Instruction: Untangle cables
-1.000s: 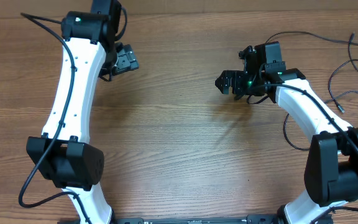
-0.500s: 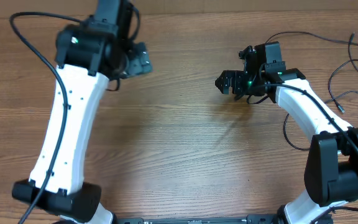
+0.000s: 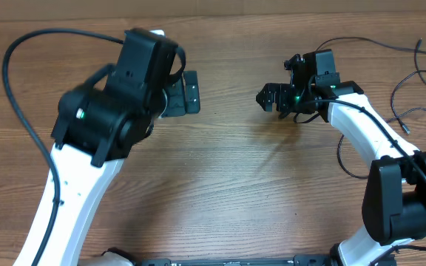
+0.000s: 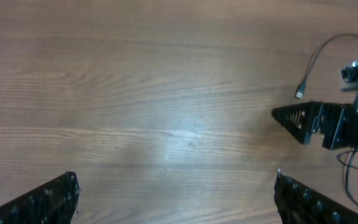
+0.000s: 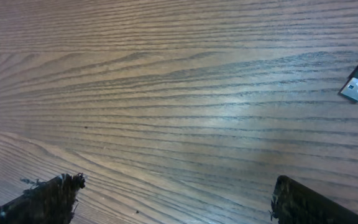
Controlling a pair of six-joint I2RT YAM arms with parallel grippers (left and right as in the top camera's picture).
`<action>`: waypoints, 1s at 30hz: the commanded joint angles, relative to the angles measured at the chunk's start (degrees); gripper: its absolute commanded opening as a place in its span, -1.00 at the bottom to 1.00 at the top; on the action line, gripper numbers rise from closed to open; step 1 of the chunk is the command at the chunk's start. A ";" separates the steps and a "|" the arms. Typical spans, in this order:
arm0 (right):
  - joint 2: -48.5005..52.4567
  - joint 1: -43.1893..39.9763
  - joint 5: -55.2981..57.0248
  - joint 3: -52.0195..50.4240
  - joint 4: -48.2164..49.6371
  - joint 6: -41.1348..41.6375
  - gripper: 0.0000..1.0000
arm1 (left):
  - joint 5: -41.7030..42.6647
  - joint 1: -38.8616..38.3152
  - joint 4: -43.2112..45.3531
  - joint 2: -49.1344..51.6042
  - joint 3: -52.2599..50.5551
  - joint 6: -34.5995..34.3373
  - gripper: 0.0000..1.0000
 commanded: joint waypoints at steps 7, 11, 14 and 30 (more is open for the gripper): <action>-0.22 0.07 0.52 -0.04 0.28 -0.26 1.00 | -5.20 3.02 35.54 -25.90 -39.06 6.16 1.00; -0.22 0.07 0.55 -0.04 0.28 -0.26 1.00 | -2.69 5.73 51.84 -34.10 -53.18 8.44 1.00; -0.22 0.07 0.55 -0.04 0.28 -0.26 1.00 | 3.50 9.09 69.85 -43.41 -68.15 12.74 1.00; -0.22 0.07 0.52 -0.04 0.28 -0.26 0.99 | 15.80 22.47 91.82 -80.63 -107.58 21.42 1.00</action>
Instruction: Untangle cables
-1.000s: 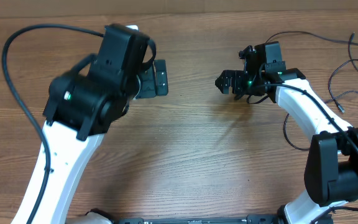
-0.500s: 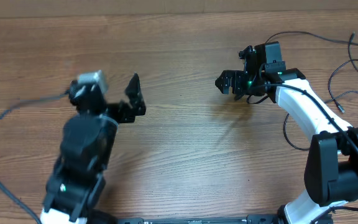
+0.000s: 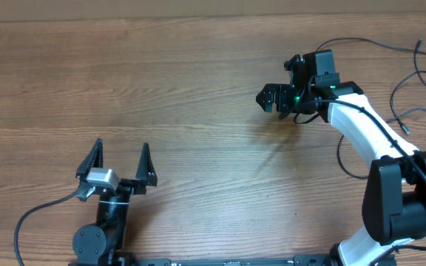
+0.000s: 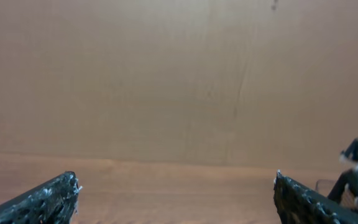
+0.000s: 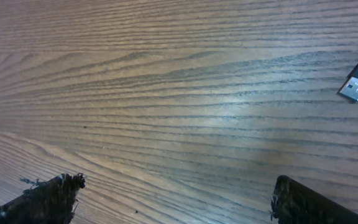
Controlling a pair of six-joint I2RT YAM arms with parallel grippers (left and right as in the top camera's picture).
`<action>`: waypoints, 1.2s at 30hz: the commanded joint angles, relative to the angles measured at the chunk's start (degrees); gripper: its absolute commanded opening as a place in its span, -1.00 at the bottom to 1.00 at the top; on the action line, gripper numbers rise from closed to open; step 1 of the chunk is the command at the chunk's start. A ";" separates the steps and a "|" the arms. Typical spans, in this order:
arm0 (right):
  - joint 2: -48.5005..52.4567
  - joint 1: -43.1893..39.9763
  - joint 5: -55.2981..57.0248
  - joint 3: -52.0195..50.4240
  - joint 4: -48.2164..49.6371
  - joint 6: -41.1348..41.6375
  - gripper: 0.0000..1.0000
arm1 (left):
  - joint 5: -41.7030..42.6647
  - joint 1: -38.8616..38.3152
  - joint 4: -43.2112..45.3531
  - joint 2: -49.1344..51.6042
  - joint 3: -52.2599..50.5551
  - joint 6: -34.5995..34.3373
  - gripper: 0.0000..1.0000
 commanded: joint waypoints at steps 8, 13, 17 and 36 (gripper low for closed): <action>-0.22 0.07 0.37 -0.04 0.33 -0.24 1.00 | 3.85 1.09 -12.26 -6.93 -3.21 6.95 1.00; -0.22 0.07 0.37 -0.04 0.33 -0.24 0.99 | 3.19 1.70 -19.76 -7.02 -3.21 9.68 1.00; -0.22 0.07 0.37 -0.04 0.33 -0.24 1.00 | 2.95 2.95 -19.85 -7.02 -3.19 10.08 1.00; -0.22 0.07 0.37 -0.04 0.33 -0.24 1.00 | 2.14 3.23 -19.69 -6.97 -3.19 9.84 1.00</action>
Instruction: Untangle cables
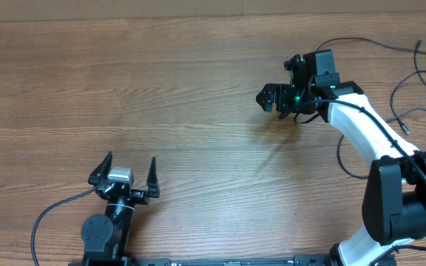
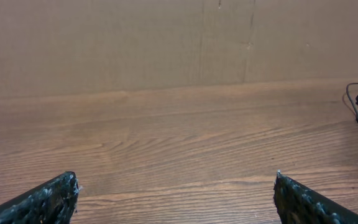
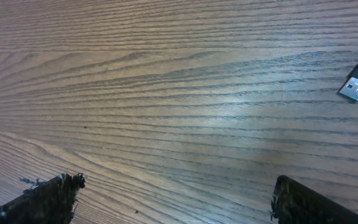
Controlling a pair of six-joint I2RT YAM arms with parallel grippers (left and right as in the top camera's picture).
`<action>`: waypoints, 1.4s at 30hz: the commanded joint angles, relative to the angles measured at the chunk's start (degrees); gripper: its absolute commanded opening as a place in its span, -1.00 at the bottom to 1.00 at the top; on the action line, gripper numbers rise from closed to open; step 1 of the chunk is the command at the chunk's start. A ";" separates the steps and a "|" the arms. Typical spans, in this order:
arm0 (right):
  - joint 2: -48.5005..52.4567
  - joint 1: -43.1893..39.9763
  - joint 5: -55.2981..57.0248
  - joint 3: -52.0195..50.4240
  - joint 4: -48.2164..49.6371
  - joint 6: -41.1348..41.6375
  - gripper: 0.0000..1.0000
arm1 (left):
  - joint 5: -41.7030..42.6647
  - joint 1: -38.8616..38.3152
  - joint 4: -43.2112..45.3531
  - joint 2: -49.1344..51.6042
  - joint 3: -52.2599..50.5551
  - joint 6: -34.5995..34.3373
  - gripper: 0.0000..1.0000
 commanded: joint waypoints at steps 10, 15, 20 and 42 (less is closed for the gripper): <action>-0.22 0.07 0.37 -0.04 0.28 -0.24 1.00 | -0.61 0.61 -0.17 -0.52 -0.22 0.68 1.00; -0.22 0.07 0.37 -0.04 0.28 -0.24 1.00 | -0.61 0.61 -0.17 -0.52 -0.22 0.68 1.00; 0.20 0.07 0.39 -0.04 0.26 -0.24 1.00 | -0.61 0.61 -0.17 -0.52 -0.22 0.68 1.00; -30.27 0.22 4.52 -26.91 24.98 -0.68 1.00 | -0.61 0.61 -0.17 -0.52 -0.22 0.68 1.00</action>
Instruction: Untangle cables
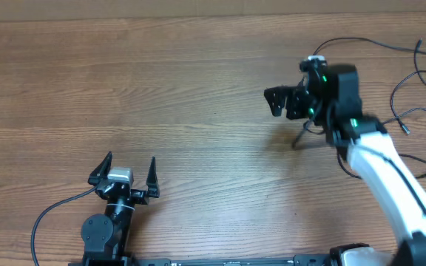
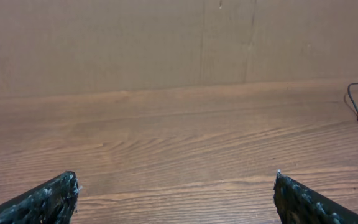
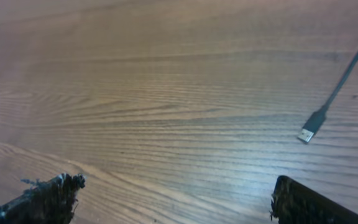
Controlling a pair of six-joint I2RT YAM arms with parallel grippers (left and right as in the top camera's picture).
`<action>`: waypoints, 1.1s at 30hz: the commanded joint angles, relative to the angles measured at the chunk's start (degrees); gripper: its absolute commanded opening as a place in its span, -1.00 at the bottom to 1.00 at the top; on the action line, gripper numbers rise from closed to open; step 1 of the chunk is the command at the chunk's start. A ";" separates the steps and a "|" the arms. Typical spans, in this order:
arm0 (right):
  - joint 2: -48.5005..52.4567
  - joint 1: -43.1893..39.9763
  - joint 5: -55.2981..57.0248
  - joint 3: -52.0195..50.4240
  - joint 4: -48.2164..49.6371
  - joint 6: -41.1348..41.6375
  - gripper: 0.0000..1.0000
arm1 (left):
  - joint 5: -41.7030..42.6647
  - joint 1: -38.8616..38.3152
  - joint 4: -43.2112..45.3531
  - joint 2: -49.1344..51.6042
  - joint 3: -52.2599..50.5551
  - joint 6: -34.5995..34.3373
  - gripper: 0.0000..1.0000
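Thin black cables [image 1: 418,112] lie spread over the right side of the table, one looping behind the right arm [image 1: 361,43]. One cable end with a USB plug [image 3: 307,134] lies on the wood ahead and to the right of my right gripper [image 3: 176,199]. That gripper hovers above the table, open and holding nothing, and the overhead view shows it [image 1: 279,101] just left of the plug [image 1: 299,138]. My left gripper [image 1: 129,176] is parked at the front left, open and empty. Its wrist view shows the same plug far off at the right.
The wooden table [image 1: 198,111] runs back to a brown cardboard wall [image 2: 166,43]. The right arm's white link [image 1: 390,177] stretches over the near right part of the table, next to the cables. The left arm's own lead [image 1: 54,214] curls at the front left.
My right gripper has lifted away from the table and shifted slightly right. Its wrist view now shows the plug smaller, with a length of cable. The left arm has not moved.
At first my left arm reached high over the left middle of the table, open, while my right gripper hung low beside the USB plug. The left arm then stood folded at the front left and settled there. The right gripper stayed put until it lifted just now.
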 commanded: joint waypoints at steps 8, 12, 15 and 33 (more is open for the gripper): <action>-26.03 0.17 7.02 -34.07 35.80 -0.63 1.00 | -0.37 0.61 -0.13 -0.55 -0.22 0.68 1.00; -34.07 0.17 6.91 -42.82 41.20 -4.81 1.00 | -0.37 0.61 -0.13 -0.55 -0.22 0.68 1.00; -39.28 0.17 6.93 -46.86 40.94 -6.08 1.00 | -0.37 0.61 -0.13 -0.55 -0.22 0.68 1.00; -65.59 0.07 7.78 -52.15 15.54 -9.44 1.00 | -0.37 0.61 -0.13 -0.55 -0.22 0.68 1.00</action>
